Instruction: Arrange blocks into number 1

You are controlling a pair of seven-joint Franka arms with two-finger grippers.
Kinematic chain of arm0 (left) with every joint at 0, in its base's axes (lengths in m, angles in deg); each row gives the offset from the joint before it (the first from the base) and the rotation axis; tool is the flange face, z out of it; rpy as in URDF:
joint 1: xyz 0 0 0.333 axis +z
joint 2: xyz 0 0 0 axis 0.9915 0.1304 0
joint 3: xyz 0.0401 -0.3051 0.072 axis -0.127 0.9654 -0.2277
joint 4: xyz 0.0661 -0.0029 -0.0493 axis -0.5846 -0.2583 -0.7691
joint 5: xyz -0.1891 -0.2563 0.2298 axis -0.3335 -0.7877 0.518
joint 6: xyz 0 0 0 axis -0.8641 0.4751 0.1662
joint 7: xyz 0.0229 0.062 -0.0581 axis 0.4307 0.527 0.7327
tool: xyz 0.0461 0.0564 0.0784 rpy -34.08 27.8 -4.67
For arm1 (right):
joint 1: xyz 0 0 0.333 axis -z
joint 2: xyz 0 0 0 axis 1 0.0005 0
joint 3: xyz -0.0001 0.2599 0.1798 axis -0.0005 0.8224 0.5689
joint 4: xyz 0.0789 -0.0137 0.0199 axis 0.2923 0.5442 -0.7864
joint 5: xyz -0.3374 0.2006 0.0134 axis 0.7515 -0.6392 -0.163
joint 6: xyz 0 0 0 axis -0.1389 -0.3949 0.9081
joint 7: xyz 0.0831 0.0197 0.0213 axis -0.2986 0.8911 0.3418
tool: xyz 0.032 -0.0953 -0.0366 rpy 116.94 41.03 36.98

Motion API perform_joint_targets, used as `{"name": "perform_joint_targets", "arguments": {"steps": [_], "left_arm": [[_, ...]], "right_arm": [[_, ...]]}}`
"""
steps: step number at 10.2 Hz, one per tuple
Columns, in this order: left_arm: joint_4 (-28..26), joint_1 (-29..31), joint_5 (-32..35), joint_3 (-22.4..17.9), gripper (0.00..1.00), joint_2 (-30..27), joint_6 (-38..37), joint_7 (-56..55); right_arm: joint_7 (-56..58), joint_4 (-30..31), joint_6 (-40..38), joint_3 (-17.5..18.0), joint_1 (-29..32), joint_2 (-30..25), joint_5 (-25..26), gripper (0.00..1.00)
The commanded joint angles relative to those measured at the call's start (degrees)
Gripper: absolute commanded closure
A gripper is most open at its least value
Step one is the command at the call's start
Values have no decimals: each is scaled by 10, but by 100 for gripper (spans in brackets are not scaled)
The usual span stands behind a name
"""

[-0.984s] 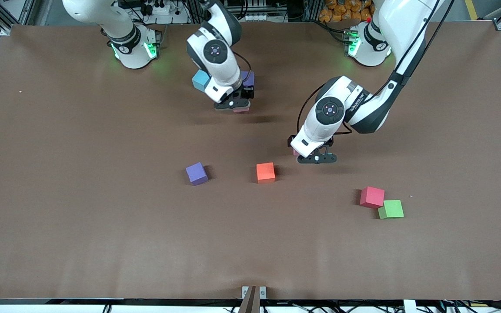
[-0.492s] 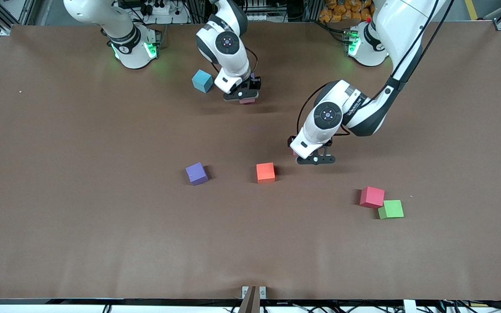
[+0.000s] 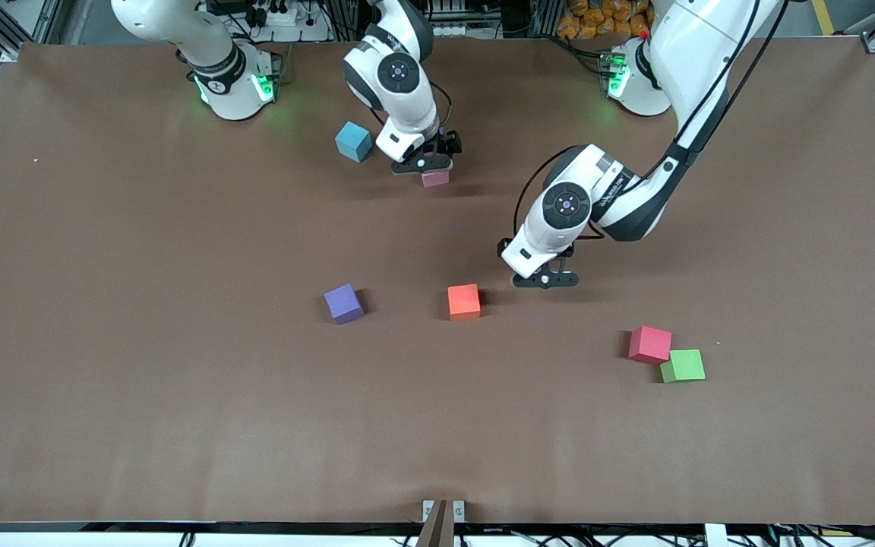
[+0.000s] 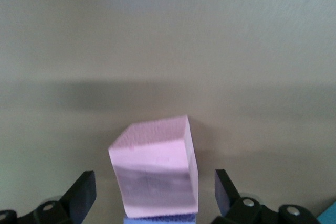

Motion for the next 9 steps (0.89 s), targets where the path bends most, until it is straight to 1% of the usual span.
{"name": "perform_joint_targets", "arguments": {"steps": [1,2,3,4,5,6,8,9], "left_arm": [[-1,-4,12,-3,36,11,12,6],[-3,-4,14,-3,70,11,12,6],[-4,-7,14,-3,100,8,12,6],[-1,-14,13,1,100,4,12,-5],[2,-28,6,3,100,-3,11,-12],[14,-43,4,4,100,-5,11,-26],[42,-99,-26,2,100,2,11,-70],[50,-121,-36,2,100,8,11,-84]], "right_arm": [[12,5,-33,4,84,-36,57,0],[39,3,-44,4,131,-42,96,0],[88,0,-44,3,173,-43,121,0],[157,-18,-45,3,217,-36,126,0],[209,-46,-45,0,244,-17,126,0],[222,-85,-44,0,273,13,126,0],[259,-157,-38,-2,303,78,127,0],[293,-183,-35,-9,315,101,128,0]]}}
